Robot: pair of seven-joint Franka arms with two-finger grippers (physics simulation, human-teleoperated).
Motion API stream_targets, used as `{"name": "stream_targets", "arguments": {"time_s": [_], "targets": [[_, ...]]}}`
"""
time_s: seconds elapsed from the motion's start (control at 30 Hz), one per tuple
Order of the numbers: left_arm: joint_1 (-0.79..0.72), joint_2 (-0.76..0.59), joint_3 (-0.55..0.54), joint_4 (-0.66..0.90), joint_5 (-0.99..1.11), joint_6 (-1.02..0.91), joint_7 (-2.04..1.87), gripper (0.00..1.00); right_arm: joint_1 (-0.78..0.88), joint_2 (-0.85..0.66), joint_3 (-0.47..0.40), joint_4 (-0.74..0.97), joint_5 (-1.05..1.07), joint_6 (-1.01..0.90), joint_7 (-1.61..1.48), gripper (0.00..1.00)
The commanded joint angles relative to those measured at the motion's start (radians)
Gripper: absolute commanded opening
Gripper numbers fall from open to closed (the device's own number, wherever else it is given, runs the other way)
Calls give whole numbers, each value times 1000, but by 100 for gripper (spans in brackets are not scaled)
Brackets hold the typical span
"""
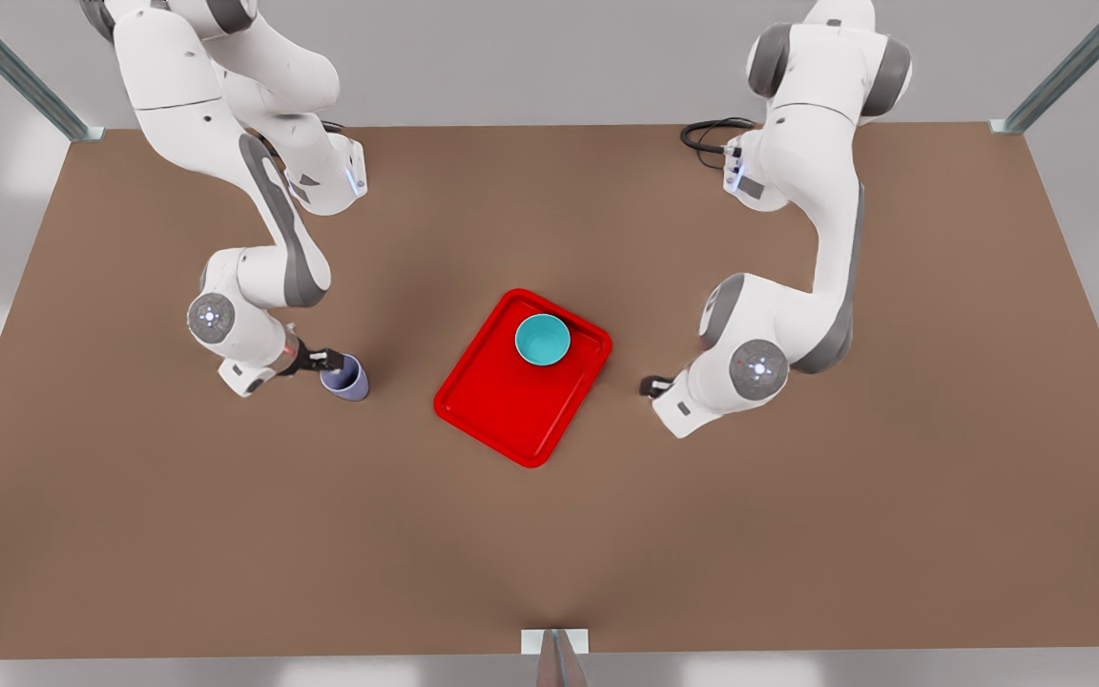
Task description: Place the bowl on the tray with the left arm and the cup on the tray with the right arm
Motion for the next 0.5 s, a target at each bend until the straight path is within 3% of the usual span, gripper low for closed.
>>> {"name": "stream_targets", "arguments": {"time_s": [0.0, 0.07, 0.1, 0.13, 0.2, 0.37, 0.4, 0.47], "targets": [[-2, -3, 21, 16, 140, -24, 19, 100, 0, 0, 2, -3, 0, 2, 0, 100], [4, -58, 93, 62, 146, -122, 150, 100, 2, 5, 2, -13, 0, 8, 0, 100], [80, -114, 20, 51, 195, -135, 150, 100, 2, 9, 2, -18, 0, 8, 0, 100], [255, -163, -196, 47, 311, -136, 151, 100, 2, 9, 2, -33, 0, 6, 0, 100], [407, -240, -318, 34, 370, -135, 151, 100, 2, 21, 6, -33, 0, 8, 0, 97], [403, -223, -316, 45, 375, -144, 151, 100, 2, 37, 6, -33, 0, 31, 0, 88], [401, -222, -316, 43, 373, -144, 151, 100, 2, 43, 6, -35, 0, 42, 0, 84], [403, -223, -315, 43, 372, -155, 153, 100, 2, 58, 6, -32, 2, 77, 1, 57]]}}
